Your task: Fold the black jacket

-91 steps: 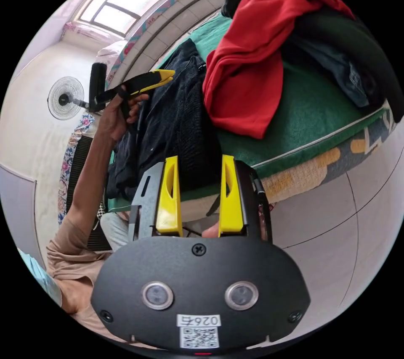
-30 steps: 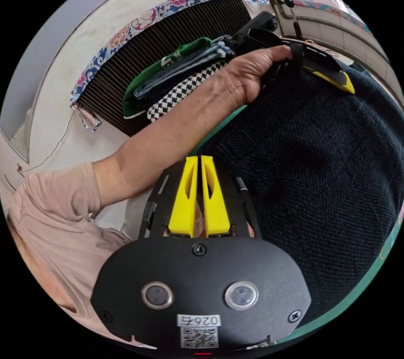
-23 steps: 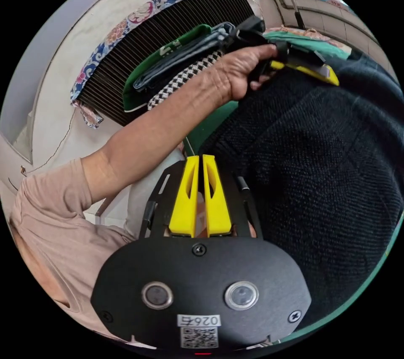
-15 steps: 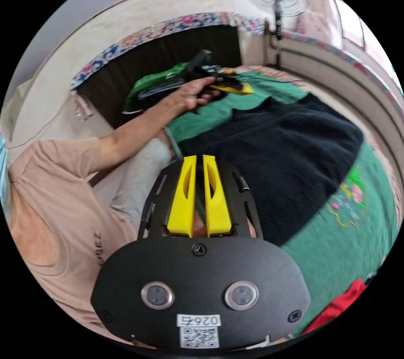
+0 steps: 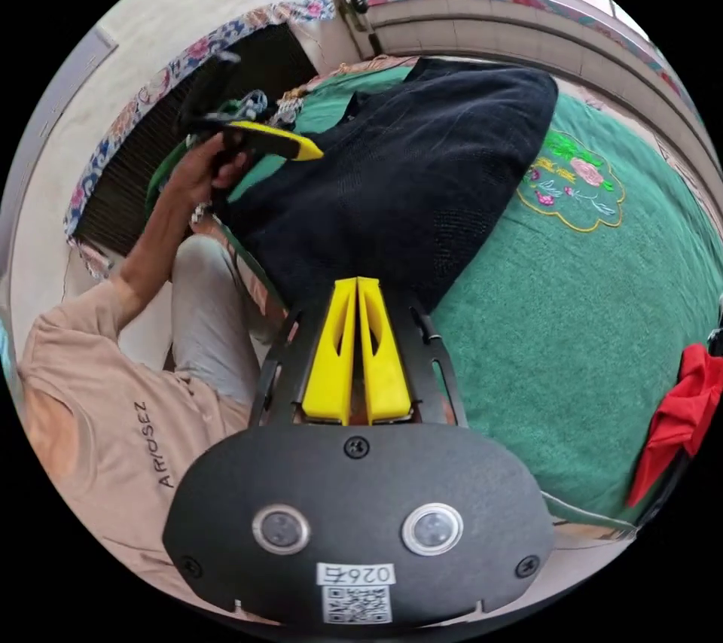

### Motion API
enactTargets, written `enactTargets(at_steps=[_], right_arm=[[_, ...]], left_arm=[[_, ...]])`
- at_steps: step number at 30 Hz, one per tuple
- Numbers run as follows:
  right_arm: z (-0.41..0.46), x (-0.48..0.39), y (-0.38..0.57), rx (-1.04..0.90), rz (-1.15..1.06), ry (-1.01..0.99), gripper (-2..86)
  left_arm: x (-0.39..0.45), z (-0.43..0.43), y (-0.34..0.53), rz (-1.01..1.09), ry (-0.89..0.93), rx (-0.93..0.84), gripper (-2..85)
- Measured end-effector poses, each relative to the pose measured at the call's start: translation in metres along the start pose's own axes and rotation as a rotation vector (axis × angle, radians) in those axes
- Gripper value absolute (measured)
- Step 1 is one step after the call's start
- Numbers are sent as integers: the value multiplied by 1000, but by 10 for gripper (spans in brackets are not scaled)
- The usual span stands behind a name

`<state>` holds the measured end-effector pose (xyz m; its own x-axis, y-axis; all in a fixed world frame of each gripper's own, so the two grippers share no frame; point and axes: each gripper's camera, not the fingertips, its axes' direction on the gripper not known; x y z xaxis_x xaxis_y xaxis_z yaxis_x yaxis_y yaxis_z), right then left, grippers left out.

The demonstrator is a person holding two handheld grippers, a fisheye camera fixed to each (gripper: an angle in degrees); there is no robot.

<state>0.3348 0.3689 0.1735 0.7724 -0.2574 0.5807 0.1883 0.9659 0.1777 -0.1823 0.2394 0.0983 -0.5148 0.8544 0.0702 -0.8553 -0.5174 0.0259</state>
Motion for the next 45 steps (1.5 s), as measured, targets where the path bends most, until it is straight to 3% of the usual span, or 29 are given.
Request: enactTargets(at_steps=[2, 4, 6, 7, 8, 9, 10, 12, 14, 17, 22, 25, 26, 29, 32, 36, 39, 42, 45], right_arm=[[-20, 26, -22, 84, 88, -11, -4], [-34, 54, -48, 154, 168, 14, 2], [-38, 86, -85, 237, 238, -11, -5], [-35, 92, -94, 249, 237, -27, -7], [-24, 101, -115, 241, 224, -36, -8], [-4, 111, -137, 167, 225, 26, -10], [8, 116, -148, 109, 230, 87, -11], [19, 128, -176, 29, 195, 82, -12], [-5, 129, -183, 77, 217, 25, -11], [-39, 102, -189, 159, 174, 106, -10], [-59, 51, -227, 299, 81, 66, -10], [-12, 50, -279, 67, 74, 248, -12], [6, 55, -291, -48, 82, 278, -13], [-43, 23, -283, 58, 50, 307, -13], [-126, -29, -242, 288, -29, 344, -13], [-271, -104, -159, 731, -96, 394, -13], [-358, -149, -93, 1062, -120, 402, -15], [-416, -177, -58, 1158, -210, 375, -13], [-459, -190, -46, 1141, -192, 416, -11]], left_arm=[[41, -2, -15, 124, 20, 136, -10], [60, 15, -25, 192, -30, 149, -10], [63, 49, -29, 218, -83, 68, -10], [57, 81, -27, 225, -121, -54, -10], [45, 122, -17, 229, -171, -213, -10], [39, 133, -10, 226, -173, -222, -10], [26, 125, -2, 181, -102, -140, -10], [12, 109, -7, 101, -11, -176, -10], [8, 80, 4, 81, 43, -98, -10], [-8, 41, 21, 14, 127, 9, -10], [-59, 22, 42, -185, 240, 5, -10], [-74, 23, 51, -222, 332, -30, -10], [-72, 12, 53, -199, 372, -2, -10], [-46, -60, 63, -61, 286, 207, -10], [3, -155, 93, 140, 77, 502, -10], [58, -248, 164, 375, 4, 893, -10], [81, -304, 215, 461, 105, 1104, -10], [85, -341, 256, 602, 285, 1249, -9], [80, -357, 267, 705, 302, 1200, -8]])
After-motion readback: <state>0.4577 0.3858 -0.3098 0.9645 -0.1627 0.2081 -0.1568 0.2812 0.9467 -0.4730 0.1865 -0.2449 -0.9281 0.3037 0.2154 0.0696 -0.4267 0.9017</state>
